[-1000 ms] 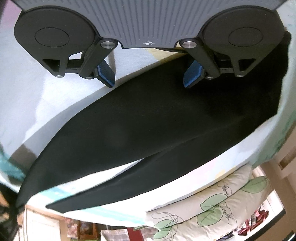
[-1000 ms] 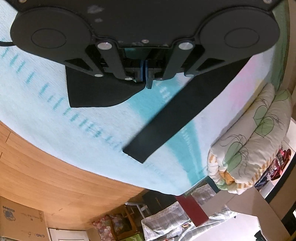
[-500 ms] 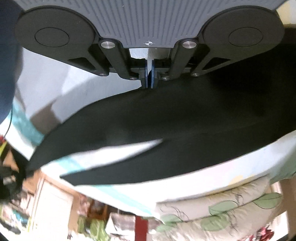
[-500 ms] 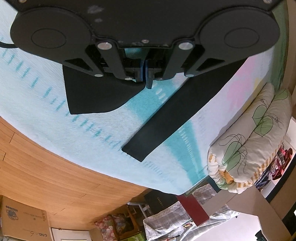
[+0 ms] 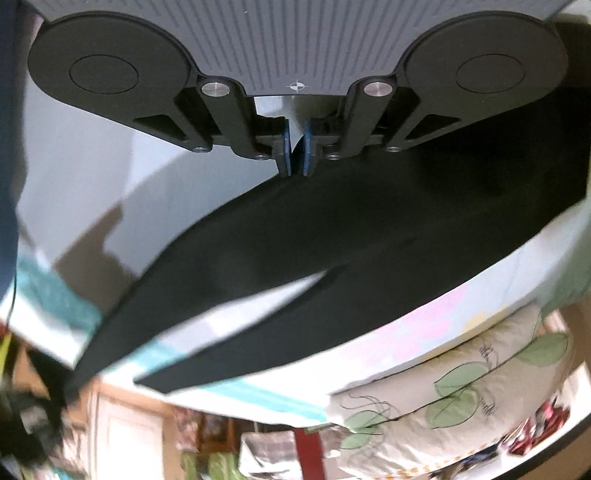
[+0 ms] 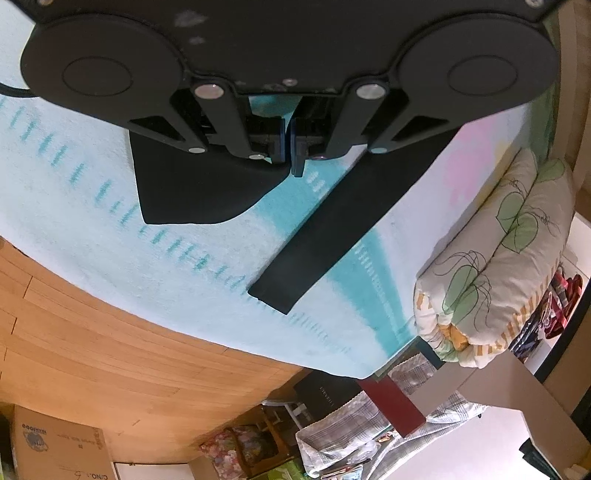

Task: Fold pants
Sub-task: 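Close the left gripper on the trouser waist edge while the right gripper lifts the cuffs, then carry the cuffs with the right gripper over toward the left gripper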

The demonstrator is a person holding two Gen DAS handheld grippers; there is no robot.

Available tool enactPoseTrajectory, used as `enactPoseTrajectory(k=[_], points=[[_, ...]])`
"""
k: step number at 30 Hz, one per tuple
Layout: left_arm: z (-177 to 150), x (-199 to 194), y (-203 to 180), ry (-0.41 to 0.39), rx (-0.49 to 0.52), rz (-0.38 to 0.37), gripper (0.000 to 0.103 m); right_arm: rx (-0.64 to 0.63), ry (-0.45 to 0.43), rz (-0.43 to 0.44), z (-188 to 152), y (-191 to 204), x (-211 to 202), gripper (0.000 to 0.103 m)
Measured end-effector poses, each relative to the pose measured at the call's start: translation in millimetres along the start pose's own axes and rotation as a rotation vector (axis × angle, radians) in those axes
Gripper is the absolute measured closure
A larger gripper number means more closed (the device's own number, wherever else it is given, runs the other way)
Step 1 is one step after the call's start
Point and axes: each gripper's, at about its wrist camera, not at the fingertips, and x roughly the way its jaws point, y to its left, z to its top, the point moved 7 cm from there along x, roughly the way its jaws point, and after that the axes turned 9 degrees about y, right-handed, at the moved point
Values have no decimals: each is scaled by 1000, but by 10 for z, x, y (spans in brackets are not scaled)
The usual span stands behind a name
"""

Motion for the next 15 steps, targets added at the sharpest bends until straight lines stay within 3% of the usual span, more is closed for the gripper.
enactPoseTrajectory(k=[2,5,11,13,14,15], points=[[-39,17,-77,1,53,94,72,-7,-4,2,17,42,-10,98],[-39,37,-168,-17,127,195,69,-18,-7,6,38,98,-29,98],[4,244,-227,20,169,227,64,-27,-11,8,98,190,-16,98],[36,271,-212,12,180,230,69,-18,-6,10,130,188,26,98],[67,268,-185,12,170,194,91,-15,-2,7,143,184,51,98],[90,251,-155,21,142,134,98,-12,3,-2,161,177,82,98]])
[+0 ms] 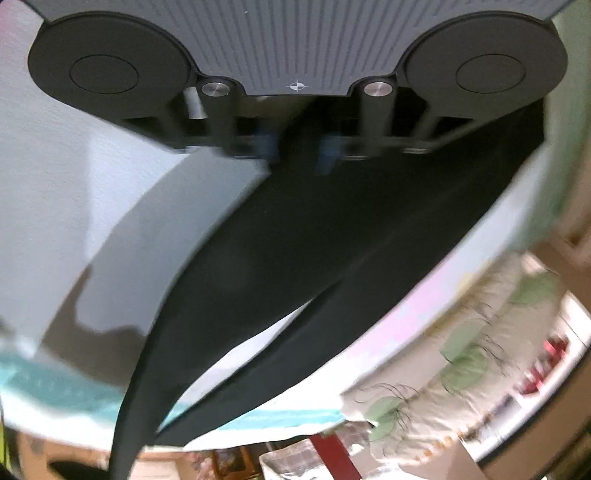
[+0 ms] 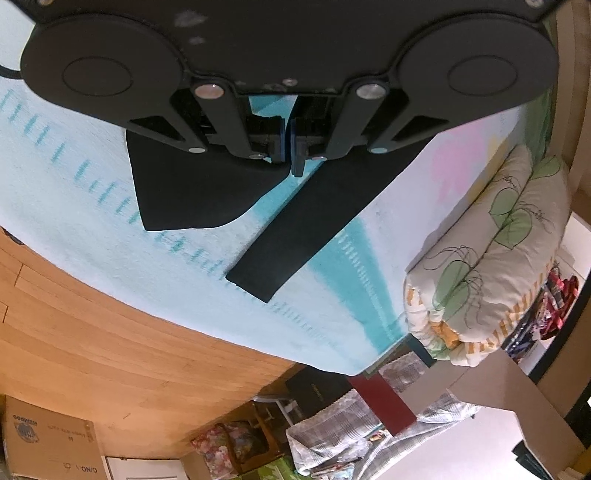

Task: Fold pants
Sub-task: 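Carry the cuffs with the right gripper over toward the left gripper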

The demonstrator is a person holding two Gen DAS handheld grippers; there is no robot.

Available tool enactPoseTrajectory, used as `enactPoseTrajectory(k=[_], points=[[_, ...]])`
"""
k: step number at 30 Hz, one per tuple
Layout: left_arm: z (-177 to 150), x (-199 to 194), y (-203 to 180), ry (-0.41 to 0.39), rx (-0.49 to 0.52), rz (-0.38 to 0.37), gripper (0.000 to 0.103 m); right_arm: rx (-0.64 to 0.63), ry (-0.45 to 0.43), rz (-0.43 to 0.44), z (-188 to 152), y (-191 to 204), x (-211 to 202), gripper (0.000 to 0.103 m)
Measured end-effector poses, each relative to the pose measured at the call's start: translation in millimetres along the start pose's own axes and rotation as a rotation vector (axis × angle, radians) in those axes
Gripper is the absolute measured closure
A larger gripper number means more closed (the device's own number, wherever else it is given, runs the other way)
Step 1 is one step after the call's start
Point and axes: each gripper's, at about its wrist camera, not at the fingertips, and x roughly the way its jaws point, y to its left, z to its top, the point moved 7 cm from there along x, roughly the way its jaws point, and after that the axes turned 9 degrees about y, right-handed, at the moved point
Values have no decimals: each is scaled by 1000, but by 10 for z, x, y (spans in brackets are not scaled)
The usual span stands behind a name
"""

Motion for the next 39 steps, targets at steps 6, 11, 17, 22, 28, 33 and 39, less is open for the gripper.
enactPoseTrajectory(k=[6,11,17,22,28,33,39], points=[[246,-154,666,-19,-245,-257,98,0,24,-64,110,-4,206,98],[611,-13,1068,-18,-277,-291,98,7,71,-104,231,50,525,97],[879,378,1308,42,-301,-347,98,-3,96,-114,418,175,929,97],[958,604,1422,83,-319,-382,98,-28,103,-126,591,305,1230,97],[1048,851,1552,115,-355,-404,98,-71,97,-136,754,474,1508,97],[1222,1080,1660,136,-347,-398,98,-76,96,-143,840,512,1699,97],[1270,1379,1672,189,-372,-412,96,-97,107,-148,889,543,1905,94]])
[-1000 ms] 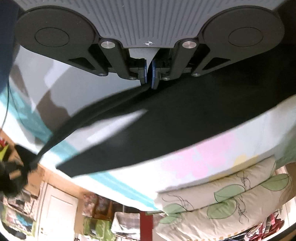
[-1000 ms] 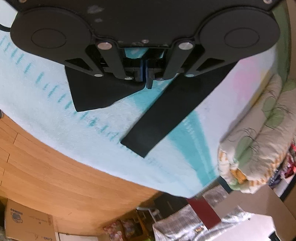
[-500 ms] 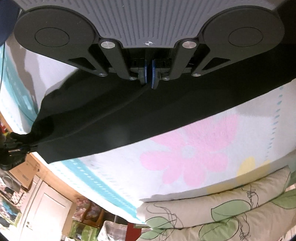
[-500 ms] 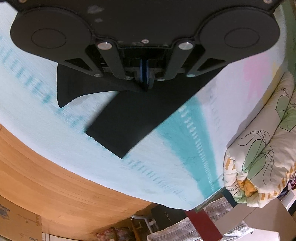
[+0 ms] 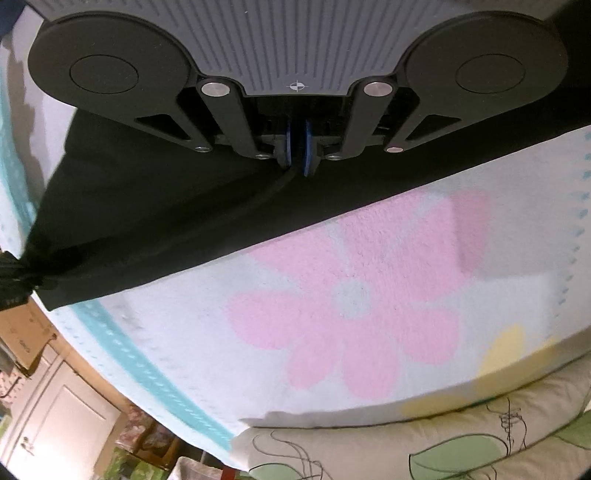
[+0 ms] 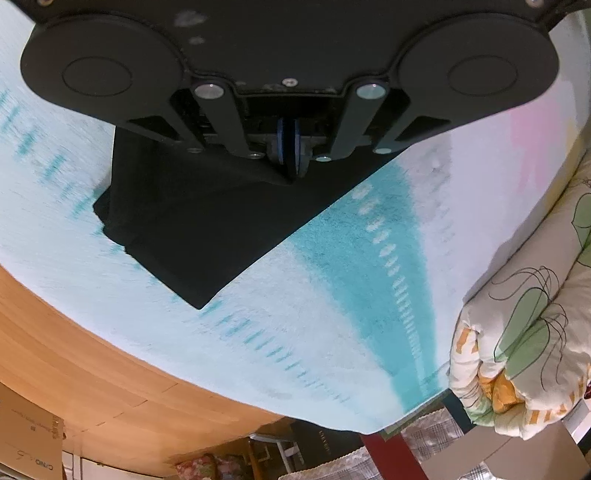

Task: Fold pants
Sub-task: 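Carry the cuffs with the right gripper over toward the left gripper, then open both grippers to release the folded trousers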

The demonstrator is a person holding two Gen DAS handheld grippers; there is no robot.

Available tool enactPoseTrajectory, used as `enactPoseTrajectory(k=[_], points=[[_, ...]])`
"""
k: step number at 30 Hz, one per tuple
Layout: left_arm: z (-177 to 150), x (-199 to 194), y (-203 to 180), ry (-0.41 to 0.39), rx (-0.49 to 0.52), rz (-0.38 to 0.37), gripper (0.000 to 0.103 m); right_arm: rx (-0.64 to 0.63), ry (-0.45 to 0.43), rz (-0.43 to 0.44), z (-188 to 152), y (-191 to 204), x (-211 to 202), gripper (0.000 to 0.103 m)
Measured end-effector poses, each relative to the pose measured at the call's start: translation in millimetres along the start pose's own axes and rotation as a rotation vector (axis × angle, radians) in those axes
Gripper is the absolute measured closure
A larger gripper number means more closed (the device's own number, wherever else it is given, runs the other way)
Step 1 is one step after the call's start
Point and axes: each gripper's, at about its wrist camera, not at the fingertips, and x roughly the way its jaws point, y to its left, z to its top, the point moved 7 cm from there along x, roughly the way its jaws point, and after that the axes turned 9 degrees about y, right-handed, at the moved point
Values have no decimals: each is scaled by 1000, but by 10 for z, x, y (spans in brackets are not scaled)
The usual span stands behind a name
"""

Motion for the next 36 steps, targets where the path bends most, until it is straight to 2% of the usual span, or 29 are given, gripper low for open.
enactPoseTrajectory(k=[8,10,12,13,18,21,23,27,32,36], points=[[22,5,111,34,-16,-45,95,-30,-46,108,132,-35,-47,86],[22,7,84,34,2,-28,94,-39,-75,138,209,-55,-146,84],[8,8,41,30,43,5,94,-42,-112,146,286,-98,-249,75],[4,12,21,28,59,18,94,-36,-137,140,337,-141,-315,70],[3,16,43,28,43,6,94,22,-180,127,461,-419,-516,70],[0,19,73,27,24,-18,94,13,-168,93,399,-536,-518,70],[-4,15,70,25,19,-26,94,3,-164,39,322,-615,-496,70],[-33,-22,56,0,56,-2,96,-11,-165,-11,194,-695,-446,70],[75,-80,25,8,113,15,97,-72,-196,-48,84,-550,-490,70],[137,-60,53,13,108,12,97,-181,-227,-29,-59,-198,-603,70]])
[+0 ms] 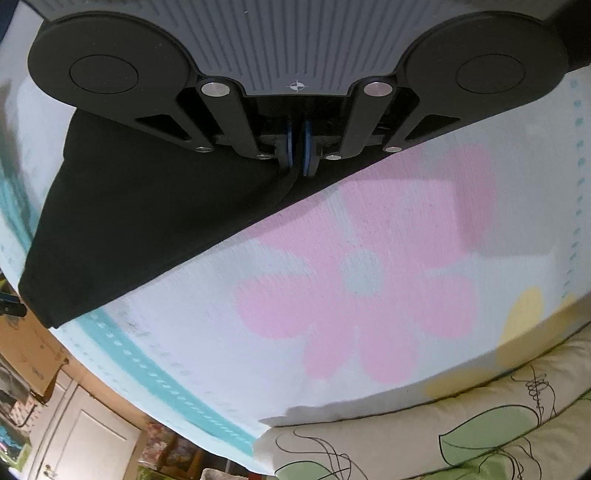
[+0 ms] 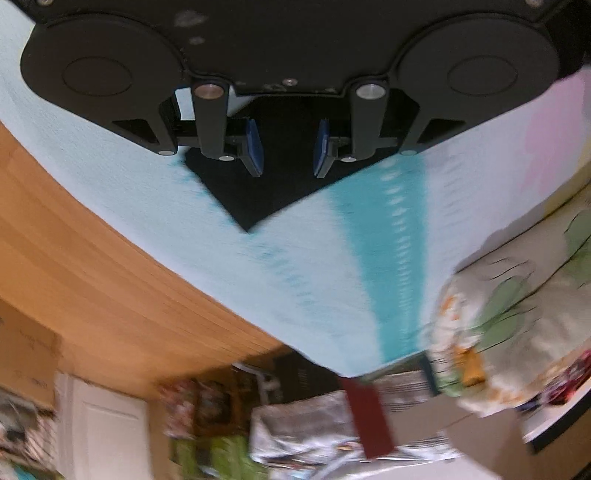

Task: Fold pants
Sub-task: 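Open both grippers to release the folded trousers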

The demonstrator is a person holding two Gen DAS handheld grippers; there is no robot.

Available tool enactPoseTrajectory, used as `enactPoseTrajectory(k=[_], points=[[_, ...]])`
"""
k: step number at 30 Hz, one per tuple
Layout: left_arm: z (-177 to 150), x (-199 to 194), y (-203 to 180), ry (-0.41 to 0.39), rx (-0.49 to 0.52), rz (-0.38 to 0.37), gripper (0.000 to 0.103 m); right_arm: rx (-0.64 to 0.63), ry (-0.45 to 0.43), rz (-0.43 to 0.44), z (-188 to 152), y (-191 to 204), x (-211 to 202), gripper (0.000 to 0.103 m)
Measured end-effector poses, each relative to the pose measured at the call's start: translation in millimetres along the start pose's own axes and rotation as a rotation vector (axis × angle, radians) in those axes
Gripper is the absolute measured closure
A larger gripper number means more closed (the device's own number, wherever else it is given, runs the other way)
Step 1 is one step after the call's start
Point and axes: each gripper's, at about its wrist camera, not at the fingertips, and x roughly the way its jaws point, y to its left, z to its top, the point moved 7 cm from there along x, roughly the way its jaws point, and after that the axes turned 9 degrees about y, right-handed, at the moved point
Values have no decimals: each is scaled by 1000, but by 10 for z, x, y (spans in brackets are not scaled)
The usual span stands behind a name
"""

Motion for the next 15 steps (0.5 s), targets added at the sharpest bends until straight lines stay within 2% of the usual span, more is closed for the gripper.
enactPoseTrajectory(k=[4,8,13,15], points=[[-58,13,-33,-3,11,-4,97,-147,1,84,-155,569,-132,70],[-52,17,-1,11,-2,-31,97,-283,51,212,-391,1275,-163,70],[-16,9,62,23,-51,-71,95,-369,117,318,-703,2030,-55,70],[3,-38,109,22,-79,-87,89,-383,161,342,-826,2231,23,70]])
